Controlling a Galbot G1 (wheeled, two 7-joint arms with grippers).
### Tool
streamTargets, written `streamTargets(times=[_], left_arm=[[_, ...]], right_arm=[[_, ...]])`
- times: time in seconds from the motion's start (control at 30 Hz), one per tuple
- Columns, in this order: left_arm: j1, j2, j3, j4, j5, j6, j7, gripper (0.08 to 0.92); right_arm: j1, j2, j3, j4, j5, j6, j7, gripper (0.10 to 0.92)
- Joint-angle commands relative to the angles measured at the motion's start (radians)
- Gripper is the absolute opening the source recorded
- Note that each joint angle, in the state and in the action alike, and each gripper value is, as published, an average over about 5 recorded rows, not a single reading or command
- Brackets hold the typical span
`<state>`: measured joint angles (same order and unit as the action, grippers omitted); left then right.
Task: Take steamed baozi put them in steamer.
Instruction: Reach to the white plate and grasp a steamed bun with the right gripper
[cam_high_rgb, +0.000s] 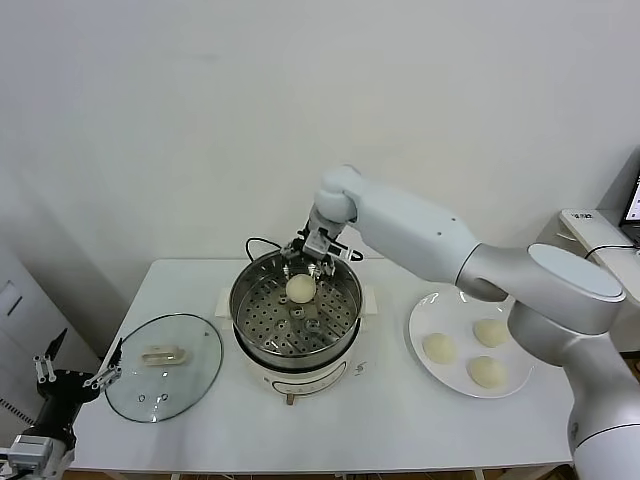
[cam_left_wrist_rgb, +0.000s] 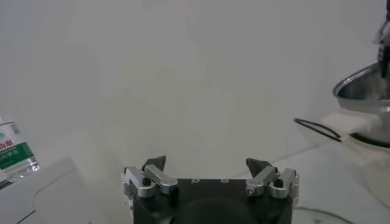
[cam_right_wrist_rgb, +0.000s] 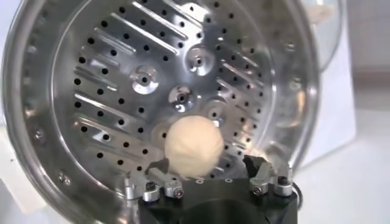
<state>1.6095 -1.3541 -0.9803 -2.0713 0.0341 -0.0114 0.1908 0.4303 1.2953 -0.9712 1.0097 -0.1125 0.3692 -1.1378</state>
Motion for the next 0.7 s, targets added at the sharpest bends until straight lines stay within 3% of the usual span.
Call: streamTargets(times=[0.03, 0.17, 0.3, 0.7], left_arm=[[0.003, -0.002, -0.006, -0.004, -0.001, 0.0, 0.0, 0.823], [0.004, -0.003, -0.01, -0.012, -0.004, 0.0, 0.0, 0.823], [0.004, -0.003, -0.009, -0.015, -0.005, 0.0, 0.0, 0.823], [0.015, -0.007, -0.006, -0.022, 0.001, 0.0, 0.001, 0.823]], right_arm=[[0.175, -0.089, -0.129, 0.024, 0.44, -0.307, 0.007, 0.822], [0.282, -0.199, -0.264, -0.009, 0.62, -0.552, -0.045, 0.823], [0.301, -0.332, -0.376, 0.01, 0.672, -0.662, -0.079, 0.823], [-0.039, -0.655, -0.281, 0.296, 0.365, -0.638, 0.016, 0.823]])
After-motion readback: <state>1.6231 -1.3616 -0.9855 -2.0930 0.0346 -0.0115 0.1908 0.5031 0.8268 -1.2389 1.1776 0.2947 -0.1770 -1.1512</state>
